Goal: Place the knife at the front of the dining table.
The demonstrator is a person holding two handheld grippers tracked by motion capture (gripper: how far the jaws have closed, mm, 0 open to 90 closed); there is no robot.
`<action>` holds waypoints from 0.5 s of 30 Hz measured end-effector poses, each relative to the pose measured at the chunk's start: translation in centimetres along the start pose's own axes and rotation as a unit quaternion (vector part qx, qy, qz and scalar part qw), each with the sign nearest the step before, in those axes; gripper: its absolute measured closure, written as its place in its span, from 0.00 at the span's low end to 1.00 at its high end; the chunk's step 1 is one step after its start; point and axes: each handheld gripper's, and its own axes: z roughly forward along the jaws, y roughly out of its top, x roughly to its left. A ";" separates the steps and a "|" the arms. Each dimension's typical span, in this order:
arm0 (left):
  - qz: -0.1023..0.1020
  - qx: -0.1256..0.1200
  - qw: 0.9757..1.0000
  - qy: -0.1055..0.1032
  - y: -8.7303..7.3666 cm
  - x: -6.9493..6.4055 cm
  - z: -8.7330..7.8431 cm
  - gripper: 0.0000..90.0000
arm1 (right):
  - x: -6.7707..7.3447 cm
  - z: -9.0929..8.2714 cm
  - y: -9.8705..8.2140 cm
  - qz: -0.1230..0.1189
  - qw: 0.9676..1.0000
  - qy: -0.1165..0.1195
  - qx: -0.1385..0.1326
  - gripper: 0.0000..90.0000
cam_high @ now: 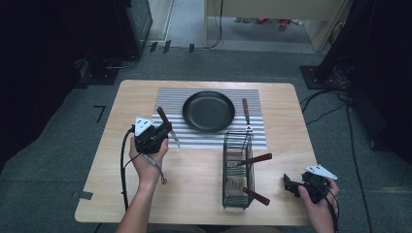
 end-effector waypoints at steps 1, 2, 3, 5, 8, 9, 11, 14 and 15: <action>-0.001 0.015 1.000 0.008 0.0 0.6 0.5 0.91 | 0.0 0.0 0.0 -0.001 1.000 0.000 -0.001 0.00; -0.002 0.018 1.000 0.012 -0.1 0.9 0.7 0.91 | 0.0 0.0 0.0 -0.001 1.000 0.000 0.000 0.00; -0.001 0.022 1.000 0.015 -0.1 1.0 0.8 0.91 | 0.0 0.0 0.0 0.000 1.000 0.000 0.000 0.00; 0.000 0.031 0.999 0.020 -0.1 1.4 1.1 0.91 | 0.0 0.0 0.0 0.000 1.000 0.000 0.000 0.00; 0.000 0.039 0.999 0.025 0.0 1.8 1.5 0.91 | 0.0 0.0 0.0 0.000 1.000 0.000 0.000 0.00; 0.000 0.041 0.999 0.028 0.1 1.9 1.6 0.91 | 0.0 0.0 0.0 0.000 1.000 0.000 0.000 0.00; -0.003 0.042 0.999 0.026 0.1 2.0 1.7 0.91 | 0.0 0.0 0.0 -0.001 1.000 0.000 0.000 0.00; -0.005 0.045 0.999 0.030 0.4 2.2 2.0 0.91 | 0.0 0.0 0.0 0.000 1.000 0.000 0.000 0.00; -0.005 0.047 0.998 0.030 0.5 2.2 2.2 0.91 | 0.0 0.0 0.0 0.000 1.000 0.000 0.000 0.00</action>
